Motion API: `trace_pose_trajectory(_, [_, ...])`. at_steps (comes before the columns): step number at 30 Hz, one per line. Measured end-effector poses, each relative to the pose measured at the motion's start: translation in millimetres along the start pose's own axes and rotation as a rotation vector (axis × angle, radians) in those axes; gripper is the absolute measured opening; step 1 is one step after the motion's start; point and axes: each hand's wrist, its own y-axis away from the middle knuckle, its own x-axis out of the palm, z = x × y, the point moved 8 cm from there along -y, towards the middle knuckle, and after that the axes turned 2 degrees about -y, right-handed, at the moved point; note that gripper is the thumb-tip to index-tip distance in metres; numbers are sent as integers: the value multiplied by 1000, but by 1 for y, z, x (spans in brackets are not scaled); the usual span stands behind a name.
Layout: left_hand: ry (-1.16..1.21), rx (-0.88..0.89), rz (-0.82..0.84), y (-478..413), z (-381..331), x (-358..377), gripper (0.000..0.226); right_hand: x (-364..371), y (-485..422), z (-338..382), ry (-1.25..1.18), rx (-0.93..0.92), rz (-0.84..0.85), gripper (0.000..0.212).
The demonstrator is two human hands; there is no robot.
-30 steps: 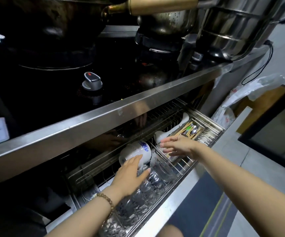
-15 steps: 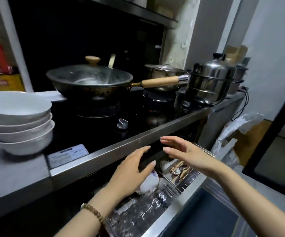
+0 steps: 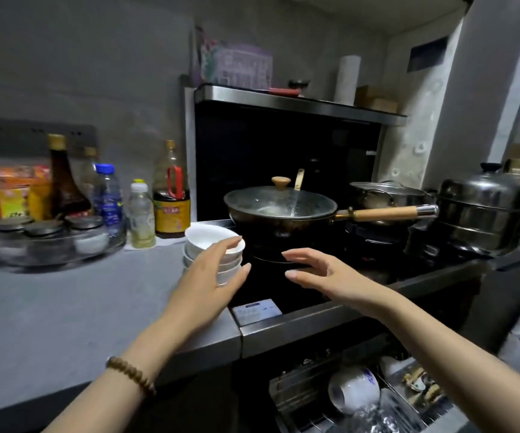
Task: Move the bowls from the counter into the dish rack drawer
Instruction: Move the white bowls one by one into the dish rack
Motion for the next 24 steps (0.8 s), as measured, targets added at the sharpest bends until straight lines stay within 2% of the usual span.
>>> trace_pose_trajectory(4, [-67,-63,-41,-1,30,-29,50,28,-31,21,-12,-52,0,40])
trace_pose_trajectory(8, [59,-201,-34,-1,71,-32,58,49,-58,34,44,-94,8,41])
trace_pose_trajectory(13, [184,-343,7,1,104,-22,58,61,-79,41,108,-146,-31,33])
trace_pose_trajectory(24, [280,-345,34,-13,108,-7,53,86,-105,42,206,-138,11,27])
